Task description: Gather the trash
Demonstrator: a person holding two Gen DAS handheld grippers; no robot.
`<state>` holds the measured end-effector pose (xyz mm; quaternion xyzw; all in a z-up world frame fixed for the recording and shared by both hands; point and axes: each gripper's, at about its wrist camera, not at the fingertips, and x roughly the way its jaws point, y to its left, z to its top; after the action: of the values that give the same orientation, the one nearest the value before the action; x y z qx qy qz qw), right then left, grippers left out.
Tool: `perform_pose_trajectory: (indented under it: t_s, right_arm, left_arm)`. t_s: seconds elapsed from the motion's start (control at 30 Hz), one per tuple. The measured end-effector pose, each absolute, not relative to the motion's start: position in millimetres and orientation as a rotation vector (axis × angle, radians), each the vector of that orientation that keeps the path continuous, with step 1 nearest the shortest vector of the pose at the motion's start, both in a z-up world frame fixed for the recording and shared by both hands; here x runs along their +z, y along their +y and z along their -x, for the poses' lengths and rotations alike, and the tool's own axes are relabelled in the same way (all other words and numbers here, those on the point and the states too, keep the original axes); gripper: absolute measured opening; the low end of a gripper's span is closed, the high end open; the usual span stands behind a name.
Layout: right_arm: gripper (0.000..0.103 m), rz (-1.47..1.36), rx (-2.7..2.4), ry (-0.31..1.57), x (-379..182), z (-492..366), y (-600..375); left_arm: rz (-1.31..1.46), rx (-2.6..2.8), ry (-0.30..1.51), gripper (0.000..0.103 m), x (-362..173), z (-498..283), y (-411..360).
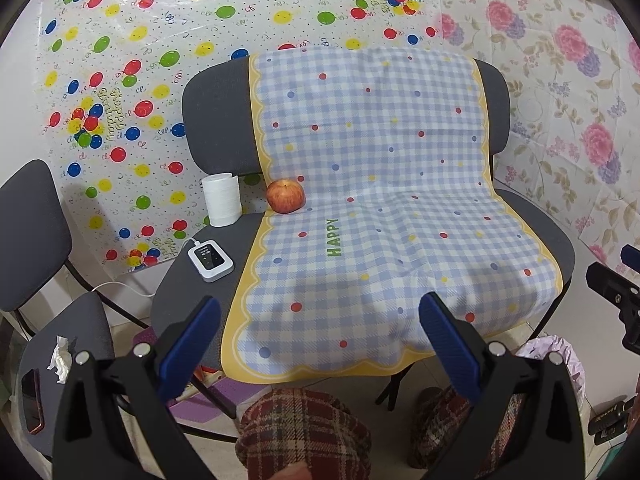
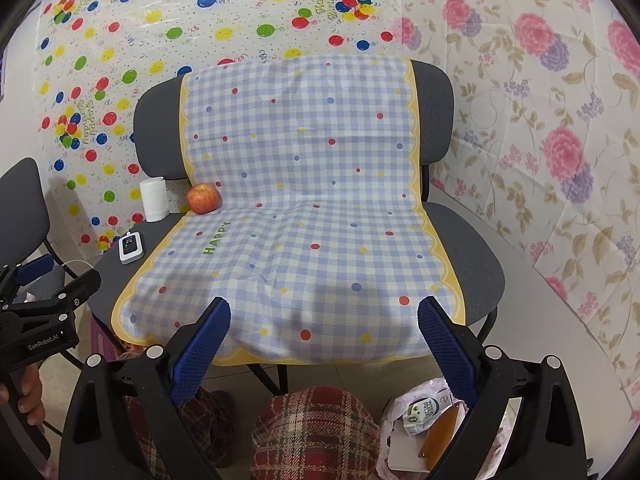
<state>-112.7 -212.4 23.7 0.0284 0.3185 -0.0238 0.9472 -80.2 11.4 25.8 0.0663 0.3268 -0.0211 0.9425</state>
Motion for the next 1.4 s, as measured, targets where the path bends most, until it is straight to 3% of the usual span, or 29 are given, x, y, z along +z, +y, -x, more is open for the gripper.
perform_pose_trajectory:
  t_s: [1.4]
  right_arm:
    - [0.094, -0.074, -0.054, 0.644, 21.1, 113.0, -216.6]
  left_arm:
    - [-0.131, -0.036, 0.666, 0.097, 29.2, 77.6, 14.6]
